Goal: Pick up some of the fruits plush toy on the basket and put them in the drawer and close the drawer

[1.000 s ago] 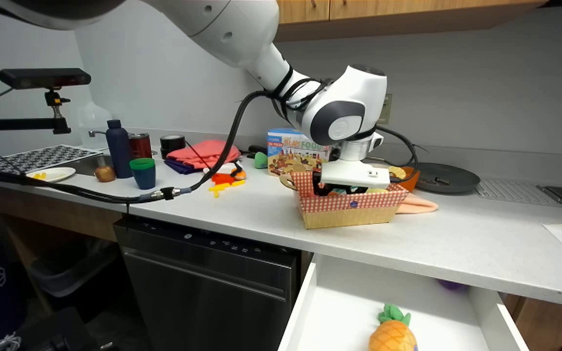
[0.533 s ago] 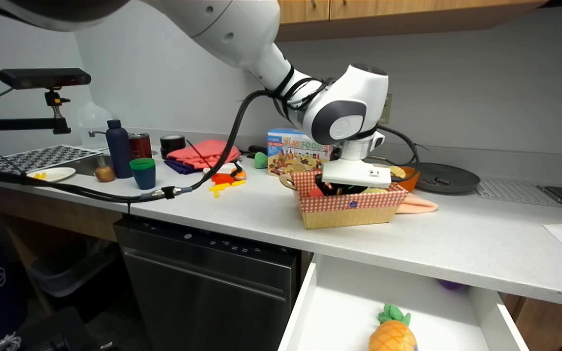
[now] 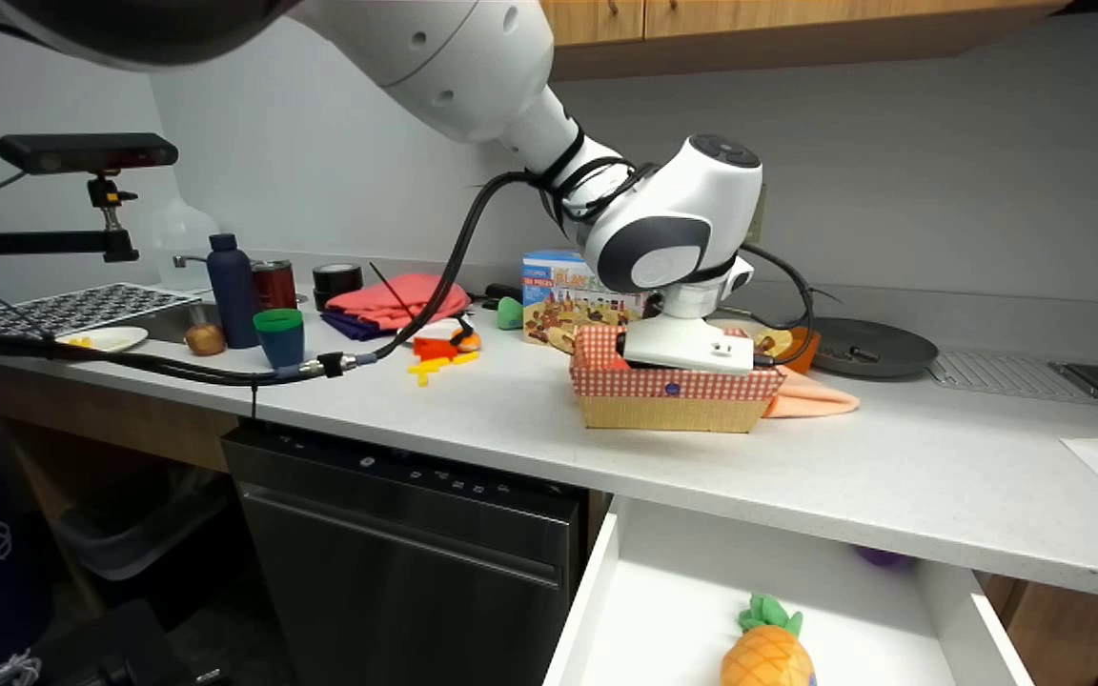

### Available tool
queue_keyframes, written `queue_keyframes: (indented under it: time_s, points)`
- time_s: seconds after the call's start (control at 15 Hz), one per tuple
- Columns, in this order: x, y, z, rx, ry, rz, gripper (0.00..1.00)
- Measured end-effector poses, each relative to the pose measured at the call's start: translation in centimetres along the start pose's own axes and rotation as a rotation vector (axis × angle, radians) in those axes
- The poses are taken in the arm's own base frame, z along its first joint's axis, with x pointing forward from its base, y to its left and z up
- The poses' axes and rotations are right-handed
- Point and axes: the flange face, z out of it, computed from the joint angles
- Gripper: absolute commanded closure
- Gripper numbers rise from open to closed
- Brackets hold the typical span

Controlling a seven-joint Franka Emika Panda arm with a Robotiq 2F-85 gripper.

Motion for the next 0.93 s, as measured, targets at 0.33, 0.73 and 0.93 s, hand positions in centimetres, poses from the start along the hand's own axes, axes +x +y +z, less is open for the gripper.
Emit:
queue_keyframes:
  time_s: [0.33,0.73,0.93]
  points:
    - [0.27,0.14,0.7,-0.003,0.086,-0.027,1.0]
    - [0.3,0.16,0.83,0.008,0.108,-0.078,1.0]
    - [0.38,-0.02,1.15,0.035,0.147,-0.095,1.0]
